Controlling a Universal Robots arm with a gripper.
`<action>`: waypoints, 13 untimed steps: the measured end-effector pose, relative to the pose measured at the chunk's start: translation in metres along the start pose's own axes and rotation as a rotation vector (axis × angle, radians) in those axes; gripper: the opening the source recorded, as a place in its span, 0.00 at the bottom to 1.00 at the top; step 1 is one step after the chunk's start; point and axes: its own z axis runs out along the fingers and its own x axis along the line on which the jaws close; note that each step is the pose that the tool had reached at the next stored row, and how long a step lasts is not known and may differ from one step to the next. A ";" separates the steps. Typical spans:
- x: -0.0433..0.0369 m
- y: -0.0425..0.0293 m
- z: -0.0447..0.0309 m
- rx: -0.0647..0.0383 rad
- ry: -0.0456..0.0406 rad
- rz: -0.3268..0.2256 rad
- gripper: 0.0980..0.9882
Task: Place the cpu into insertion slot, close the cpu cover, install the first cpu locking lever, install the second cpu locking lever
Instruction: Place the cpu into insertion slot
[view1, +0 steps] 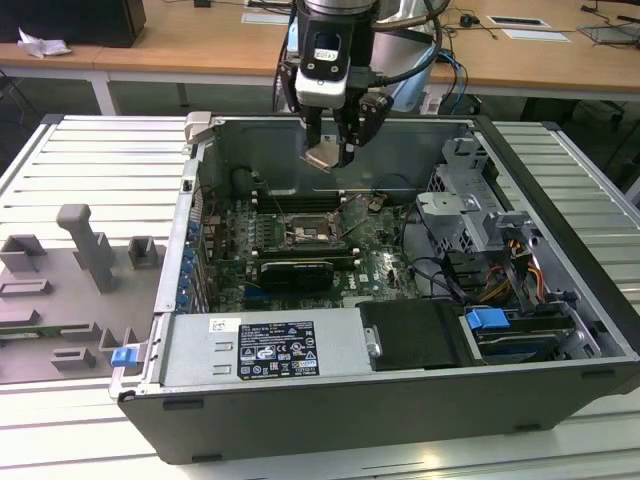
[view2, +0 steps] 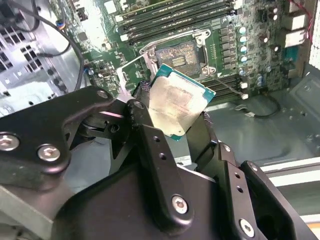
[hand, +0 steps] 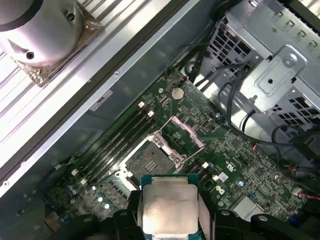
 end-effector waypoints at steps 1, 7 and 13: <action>0.0000 0.0000 0.0003 0.000 -0.0029 0.031 0.49; 0.0000 -0.0001 0.0012 -0.003 -0.0125 0.139 0.49; 0.0000 -0.0002 0.0018 -0.004 -0.0195 0.218 0.49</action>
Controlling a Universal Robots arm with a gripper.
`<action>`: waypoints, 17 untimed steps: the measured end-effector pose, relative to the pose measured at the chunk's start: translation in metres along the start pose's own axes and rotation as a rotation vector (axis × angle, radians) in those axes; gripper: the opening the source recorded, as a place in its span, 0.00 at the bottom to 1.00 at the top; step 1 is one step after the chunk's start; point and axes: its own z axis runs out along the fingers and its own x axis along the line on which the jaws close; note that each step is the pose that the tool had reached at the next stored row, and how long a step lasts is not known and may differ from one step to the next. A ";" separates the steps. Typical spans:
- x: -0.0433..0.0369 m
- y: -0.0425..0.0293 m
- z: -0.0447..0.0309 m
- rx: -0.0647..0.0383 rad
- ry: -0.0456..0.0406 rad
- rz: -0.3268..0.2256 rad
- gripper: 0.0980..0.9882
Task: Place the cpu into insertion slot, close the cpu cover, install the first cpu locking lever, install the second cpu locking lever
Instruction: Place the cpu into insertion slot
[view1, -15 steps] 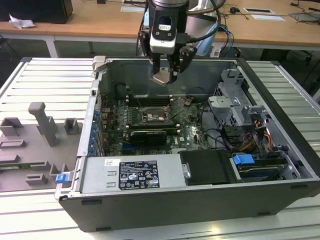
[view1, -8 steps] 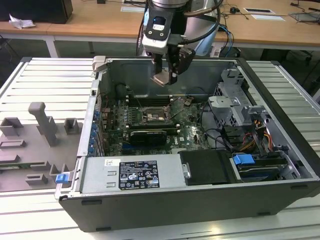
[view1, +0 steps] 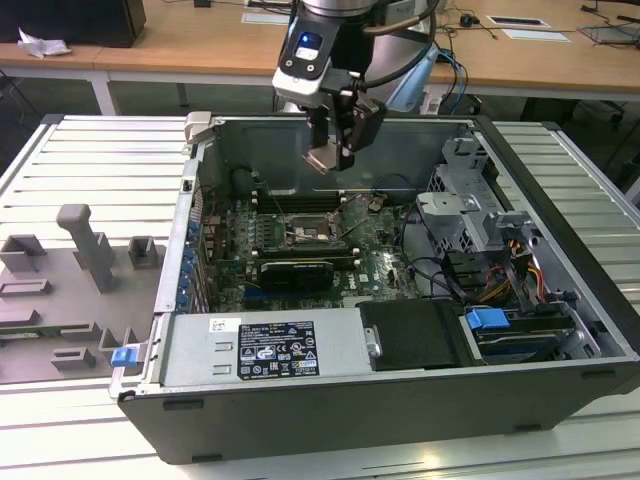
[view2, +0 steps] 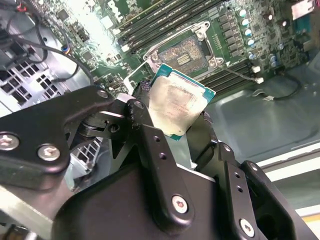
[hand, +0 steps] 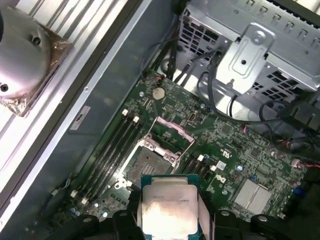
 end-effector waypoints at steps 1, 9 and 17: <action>0.0000 0.0000 0.0002 0.000 -0.0022 0.024 0.49; 0.0000 -0.0001 0.0011 -0.003 -0.0132 0.147 0.49; 0.0000 -0.0002 0.0019 -0.005 -0.0239 0.267 0.49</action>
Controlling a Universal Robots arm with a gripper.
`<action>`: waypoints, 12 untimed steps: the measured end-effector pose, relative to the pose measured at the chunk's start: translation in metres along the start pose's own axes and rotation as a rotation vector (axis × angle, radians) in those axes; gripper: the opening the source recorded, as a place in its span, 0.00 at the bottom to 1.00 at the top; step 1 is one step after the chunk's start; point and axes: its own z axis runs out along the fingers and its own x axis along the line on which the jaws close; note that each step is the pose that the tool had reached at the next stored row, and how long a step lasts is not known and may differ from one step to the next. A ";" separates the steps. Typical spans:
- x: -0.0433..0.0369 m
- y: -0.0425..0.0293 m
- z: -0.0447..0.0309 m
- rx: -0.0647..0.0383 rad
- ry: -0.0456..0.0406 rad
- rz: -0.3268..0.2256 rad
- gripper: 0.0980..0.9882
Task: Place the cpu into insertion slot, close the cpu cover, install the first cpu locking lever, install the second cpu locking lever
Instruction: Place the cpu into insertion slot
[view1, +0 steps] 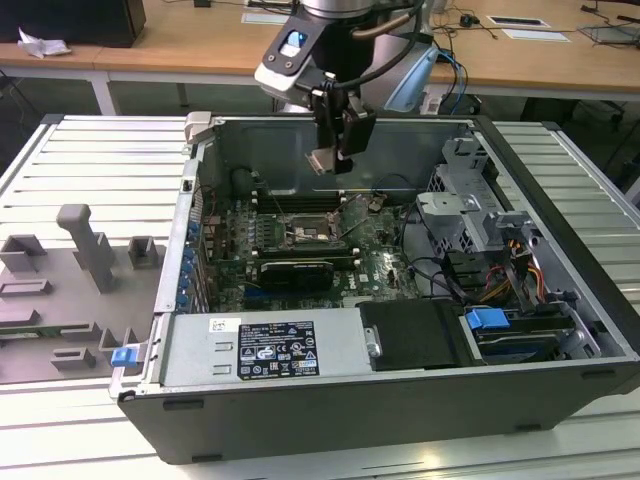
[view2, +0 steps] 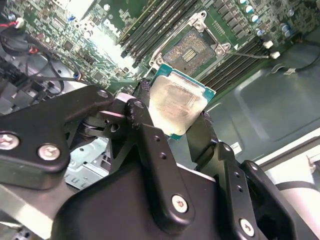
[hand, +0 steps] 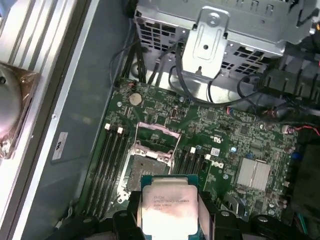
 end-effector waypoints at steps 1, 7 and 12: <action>0.0000 0.0000 0.0001 0.000 -0.0016 0.018 0.49; 0.0000 -0.0001 0.0009 -0.002 -0.0100 0.111 0.49; 0.0000 -0.0001 0.0013 -0.004 -0.0170 0.190 0.49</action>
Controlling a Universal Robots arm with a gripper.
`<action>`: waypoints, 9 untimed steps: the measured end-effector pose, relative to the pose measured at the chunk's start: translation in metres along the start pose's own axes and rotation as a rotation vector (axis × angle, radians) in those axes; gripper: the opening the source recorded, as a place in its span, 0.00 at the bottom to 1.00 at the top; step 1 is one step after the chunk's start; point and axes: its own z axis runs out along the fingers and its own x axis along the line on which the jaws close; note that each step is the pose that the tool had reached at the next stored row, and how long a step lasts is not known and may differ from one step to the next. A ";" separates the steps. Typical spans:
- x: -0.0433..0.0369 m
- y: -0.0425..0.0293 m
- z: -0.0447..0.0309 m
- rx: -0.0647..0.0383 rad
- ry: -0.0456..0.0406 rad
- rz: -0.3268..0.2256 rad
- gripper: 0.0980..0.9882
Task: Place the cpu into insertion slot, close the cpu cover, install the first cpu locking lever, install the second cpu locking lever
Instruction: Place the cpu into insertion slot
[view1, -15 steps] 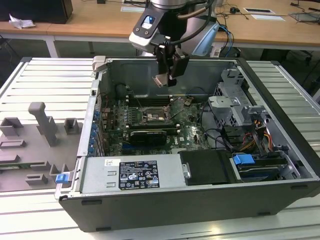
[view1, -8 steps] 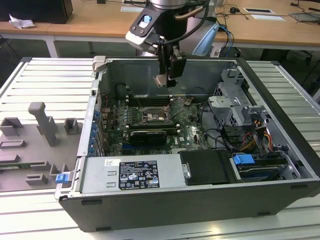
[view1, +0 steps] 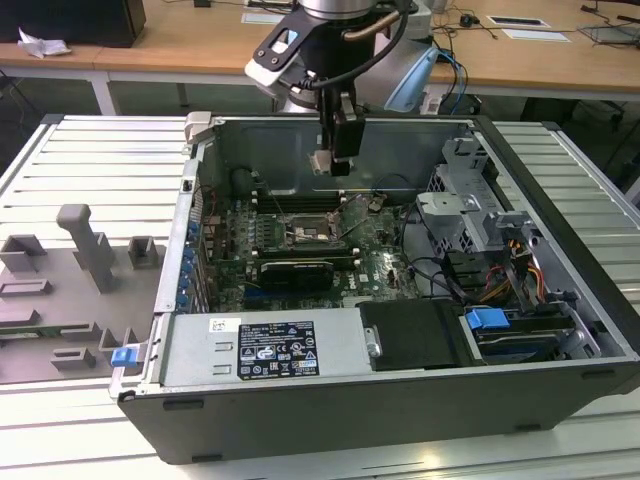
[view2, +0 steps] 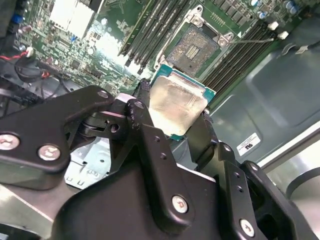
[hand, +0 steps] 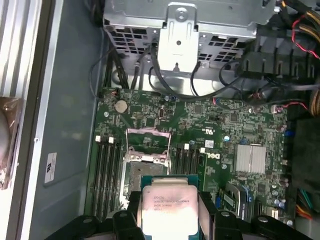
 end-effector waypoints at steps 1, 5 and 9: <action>0.0000 0.0000 0.0001 0.000 -0.0012 0.014 0.49; 0.0000 0.0000 0.0005 -0.001 -0.0060 0.066 0.49; 0.0000 -0.0001 0.0012 -0.003 -0.0135 0.150 0.49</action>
